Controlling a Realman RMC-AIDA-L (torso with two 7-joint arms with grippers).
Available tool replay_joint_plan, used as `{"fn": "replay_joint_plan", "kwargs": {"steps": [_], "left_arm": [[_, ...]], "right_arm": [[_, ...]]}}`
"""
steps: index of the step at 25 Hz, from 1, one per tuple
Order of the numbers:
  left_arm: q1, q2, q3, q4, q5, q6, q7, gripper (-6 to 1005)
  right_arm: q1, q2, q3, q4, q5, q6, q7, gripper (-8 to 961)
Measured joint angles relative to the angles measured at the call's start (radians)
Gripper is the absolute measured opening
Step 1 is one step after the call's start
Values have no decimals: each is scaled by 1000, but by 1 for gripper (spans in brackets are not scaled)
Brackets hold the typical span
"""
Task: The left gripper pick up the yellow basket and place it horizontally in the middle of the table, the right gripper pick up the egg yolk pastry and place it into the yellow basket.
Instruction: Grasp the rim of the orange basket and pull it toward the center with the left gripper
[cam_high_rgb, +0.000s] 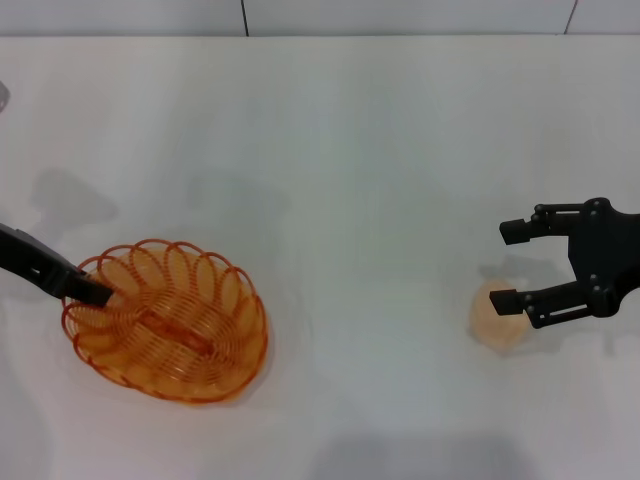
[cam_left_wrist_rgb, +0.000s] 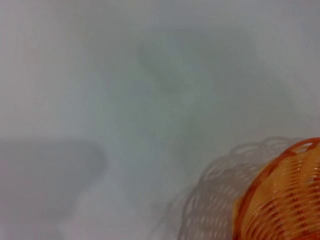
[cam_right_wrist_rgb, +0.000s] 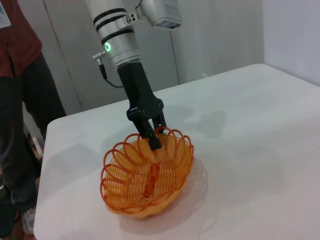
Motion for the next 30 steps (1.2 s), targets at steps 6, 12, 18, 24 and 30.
{"fn": "replay_joint_plan", "kwargs": {"steps": [6, 12, 18, 24, 30], "left_arm": [[-9, 4, 1, -1, 1, -11, 0, 247], [-14, 5, 2, 0, 3, 1, 7, 129], [-22, 6, 1, 34, -11, 48, 11, 102], [-31, 11, -6, 49, -82, 68, -5, 95], [-35, 14, -36, 71, -117, 61, -97, 89]], "right_arm": [[0, 0, 3, -1, 0, -1, 0, 869], [0, 0, 4, 0, 0, 0, 0, 868], [0, 0, 6, 1, 0, 4, 0, 868], [0, 0, 6, 3, 0, 12, 0, 869], [0, 0, 7, 5, 0, 15, 0, 869]]}}
